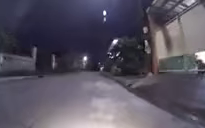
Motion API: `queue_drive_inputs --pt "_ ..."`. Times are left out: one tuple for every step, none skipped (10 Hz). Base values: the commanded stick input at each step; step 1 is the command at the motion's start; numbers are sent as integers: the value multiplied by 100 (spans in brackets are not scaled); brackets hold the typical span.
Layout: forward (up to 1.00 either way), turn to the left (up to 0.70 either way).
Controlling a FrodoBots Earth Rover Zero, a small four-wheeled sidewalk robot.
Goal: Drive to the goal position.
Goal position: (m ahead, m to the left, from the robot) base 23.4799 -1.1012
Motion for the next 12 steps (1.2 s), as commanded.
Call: queue_drive_inputs --pt "70 0" --pt "70 0" --pt "70 0" --pt "70 0" --pt "70 0" --pt "70 0" --pt "70 0" --pt "70 0" --pt "70 0" --pt "70 0" --pt "70 0" --pt "70 0"
